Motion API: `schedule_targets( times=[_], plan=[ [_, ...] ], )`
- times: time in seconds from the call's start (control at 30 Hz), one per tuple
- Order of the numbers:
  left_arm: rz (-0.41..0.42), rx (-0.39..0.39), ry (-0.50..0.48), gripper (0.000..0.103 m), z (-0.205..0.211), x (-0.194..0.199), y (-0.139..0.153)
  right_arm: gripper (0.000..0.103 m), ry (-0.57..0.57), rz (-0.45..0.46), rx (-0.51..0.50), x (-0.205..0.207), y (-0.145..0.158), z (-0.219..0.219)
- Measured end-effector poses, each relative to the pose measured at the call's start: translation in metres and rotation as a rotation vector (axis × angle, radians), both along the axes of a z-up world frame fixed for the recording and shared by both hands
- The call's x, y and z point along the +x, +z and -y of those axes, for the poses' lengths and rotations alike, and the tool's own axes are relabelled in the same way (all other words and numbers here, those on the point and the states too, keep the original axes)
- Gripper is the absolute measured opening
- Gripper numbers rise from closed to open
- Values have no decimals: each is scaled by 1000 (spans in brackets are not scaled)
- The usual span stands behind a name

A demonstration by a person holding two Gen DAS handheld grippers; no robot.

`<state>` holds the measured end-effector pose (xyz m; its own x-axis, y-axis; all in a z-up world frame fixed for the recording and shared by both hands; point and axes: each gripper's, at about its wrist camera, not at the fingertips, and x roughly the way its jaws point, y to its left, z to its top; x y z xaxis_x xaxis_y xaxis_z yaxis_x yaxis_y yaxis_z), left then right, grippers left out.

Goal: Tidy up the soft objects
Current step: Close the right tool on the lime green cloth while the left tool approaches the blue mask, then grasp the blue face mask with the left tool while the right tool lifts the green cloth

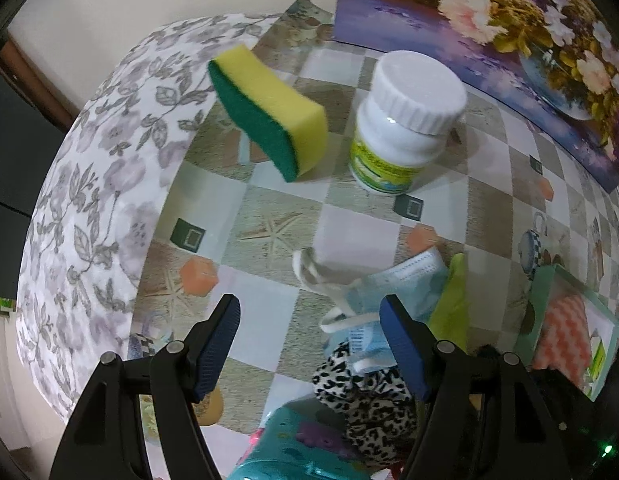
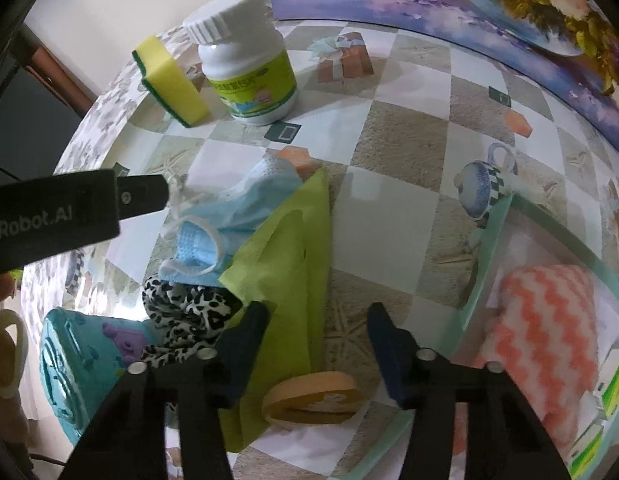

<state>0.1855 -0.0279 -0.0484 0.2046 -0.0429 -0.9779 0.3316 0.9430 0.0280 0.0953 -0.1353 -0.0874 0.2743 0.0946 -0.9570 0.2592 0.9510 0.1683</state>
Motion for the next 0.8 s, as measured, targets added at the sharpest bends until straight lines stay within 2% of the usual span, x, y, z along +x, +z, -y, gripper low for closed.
schedule_targets(
  times=[0.13,0.27,0.43,0.57,0.73,0.8],
  plan=[
    [-15,-26,-24,73,9,-4,0,35,23,11,41,1,-3,-2],
    [-23,-29,-45,73,17,-8,-2,23,7,23,40,1,-4,5],
    [-58,-54,-74,73,26,-8,-13,20,-22,33,70,-2,-6,19],
    [-64,-41,-94,73,36,-11,-20,21,-41,41,99,-5,-6,30],
    [-80,-80,-104,73,46,-12,-26,21,-47,43,107,-8,-7,30],
    [-77,-65,-114,72,51,-13,-29,21,-45,43,104,-9,-4,27]
  ],
)
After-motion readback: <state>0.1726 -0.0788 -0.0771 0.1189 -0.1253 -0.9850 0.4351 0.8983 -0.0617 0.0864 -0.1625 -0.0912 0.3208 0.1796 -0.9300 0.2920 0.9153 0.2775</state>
